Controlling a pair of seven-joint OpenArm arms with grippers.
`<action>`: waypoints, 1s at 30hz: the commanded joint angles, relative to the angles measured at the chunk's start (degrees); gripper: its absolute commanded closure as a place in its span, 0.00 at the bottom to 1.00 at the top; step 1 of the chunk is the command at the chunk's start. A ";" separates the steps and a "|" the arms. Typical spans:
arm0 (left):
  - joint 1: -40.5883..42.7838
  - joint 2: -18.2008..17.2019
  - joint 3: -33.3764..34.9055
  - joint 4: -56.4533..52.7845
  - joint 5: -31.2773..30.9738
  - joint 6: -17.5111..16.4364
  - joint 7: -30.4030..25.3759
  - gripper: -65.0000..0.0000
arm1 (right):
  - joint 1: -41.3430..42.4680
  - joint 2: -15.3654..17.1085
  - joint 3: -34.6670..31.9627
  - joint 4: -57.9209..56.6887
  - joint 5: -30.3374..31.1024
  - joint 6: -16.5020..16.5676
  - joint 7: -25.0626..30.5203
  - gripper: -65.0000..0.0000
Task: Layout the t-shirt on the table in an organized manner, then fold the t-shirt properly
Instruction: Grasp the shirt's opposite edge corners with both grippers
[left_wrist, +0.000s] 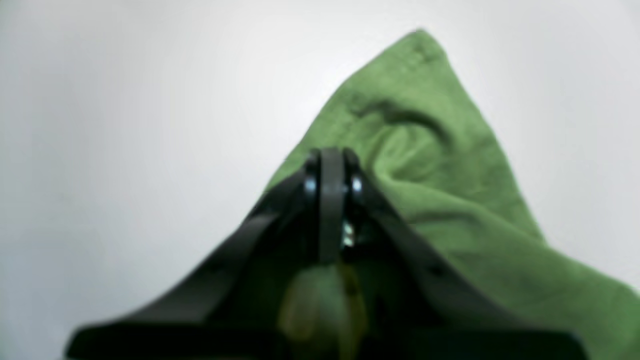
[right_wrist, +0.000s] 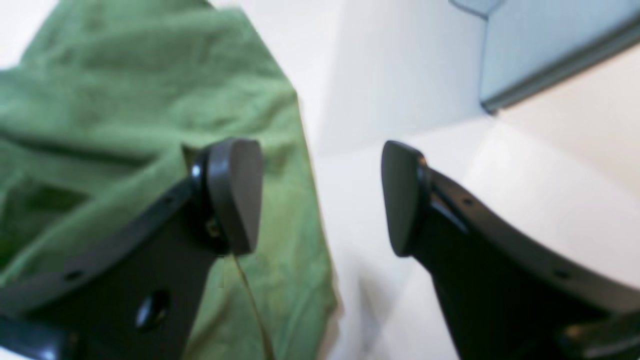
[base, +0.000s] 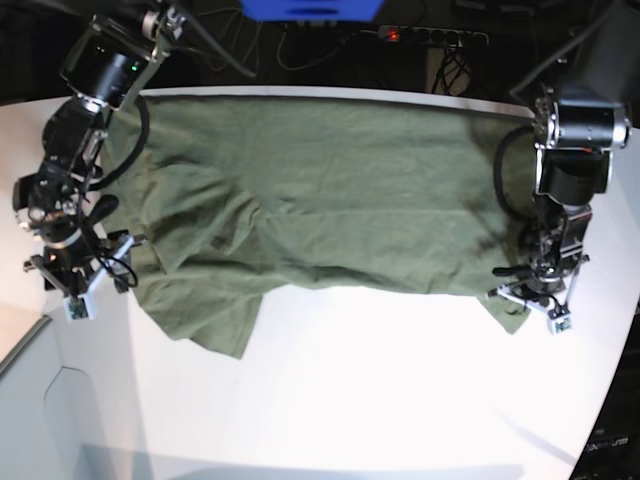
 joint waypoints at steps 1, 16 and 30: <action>-1.70 -0.65 -0.11 2.84 -0.13 -0.02 -1.22 1.00 | 1.64 0.67 -0.03 0.52 0.62 -0.23 1.33 0.42; 2.96 -0.56 -5.56 19.10 0.13 -0.02 8.72 0.99 | 2.44 0.67 -5.31 0.25 0.53 -0.23 1.33 0.42; 2.78 -0.74 -5.65 17.96 0.13 -0.02 8.37 0.23 | 2.61 0.58 -5.66 0.25 0.62 -0.23 1.33 0.42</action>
